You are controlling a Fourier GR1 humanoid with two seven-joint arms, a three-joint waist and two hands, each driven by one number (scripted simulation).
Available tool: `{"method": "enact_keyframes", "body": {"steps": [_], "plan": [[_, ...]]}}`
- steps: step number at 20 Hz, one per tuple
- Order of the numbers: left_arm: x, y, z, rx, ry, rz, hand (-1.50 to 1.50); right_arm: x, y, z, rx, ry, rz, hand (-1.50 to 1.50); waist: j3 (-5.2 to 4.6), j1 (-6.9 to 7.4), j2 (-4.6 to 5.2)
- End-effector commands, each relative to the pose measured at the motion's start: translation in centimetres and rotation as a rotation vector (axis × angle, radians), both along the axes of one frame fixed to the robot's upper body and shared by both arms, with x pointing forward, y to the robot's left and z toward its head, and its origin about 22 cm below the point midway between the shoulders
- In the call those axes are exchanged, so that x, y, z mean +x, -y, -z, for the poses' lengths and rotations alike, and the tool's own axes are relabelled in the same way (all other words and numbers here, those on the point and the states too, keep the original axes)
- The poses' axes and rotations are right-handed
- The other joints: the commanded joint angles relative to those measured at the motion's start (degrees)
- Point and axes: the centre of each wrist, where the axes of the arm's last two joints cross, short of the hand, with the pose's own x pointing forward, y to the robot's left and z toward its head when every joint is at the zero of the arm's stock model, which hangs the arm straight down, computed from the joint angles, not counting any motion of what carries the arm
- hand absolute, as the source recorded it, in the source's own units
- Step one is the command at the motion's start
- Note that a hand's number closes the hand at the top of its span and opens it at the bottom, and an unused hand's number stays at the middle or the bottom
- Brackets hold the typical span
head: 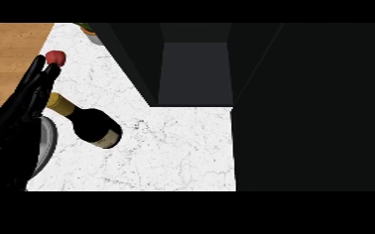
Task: Pick up the wine, place it into the cabinet and close the cabinet
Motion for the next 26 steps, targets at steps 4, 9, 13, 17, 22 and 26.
{"method": "enact_keyframes", "body": {"steps": [4, 9, 13, 17, 22, 26], "plan": [[-0.5, 0.5, 1.0, -0.030, -0.098, 0.272, -1.50, -1.8, 0.1, 0.8, 0.061, -0.031, -0.027, -1.50, -0.29, -0.48, -2.47], [-1.6, 1.4, 3.8, -0.287, -0.324, 0.498, -1.50, -3.1, -1.2, 0.6, 0.047, -0.166, -0.242, -1.50, -0.38, -0.21, -2.57], [-3.3, 0.9, -0.1, -0.318, -0.347, 0.532, -1.50, -5.1, -0.4, -1.2, 0.043, -0.172, -0.246, -1.50, -0.27, -0.28, -2.59], [-3.7, 1.4, -1.7, -0.308, -0.347, 0.545, -1.50, -4.3, 0.0, -4.0, 0.027, -0.157, -0.261, -1.50, -0.28, -0.13, -2.43], [-5.5, 2.1, -3.5, -0.339, -0.339, 0.533, -1.50, -7.1, 0.3, -4.8, 0.021, -0.160, -0.264, -1.50, -0.27, -0.32, -2.46], [-6.7, 1.5, -5.5, -0.347, -0.337, 0.514, -1.50, -7.1, -0.4, -6.3, 0.044, -0.159, -0.256, -1.50, -0.28, -0.10, -2.51]]}}
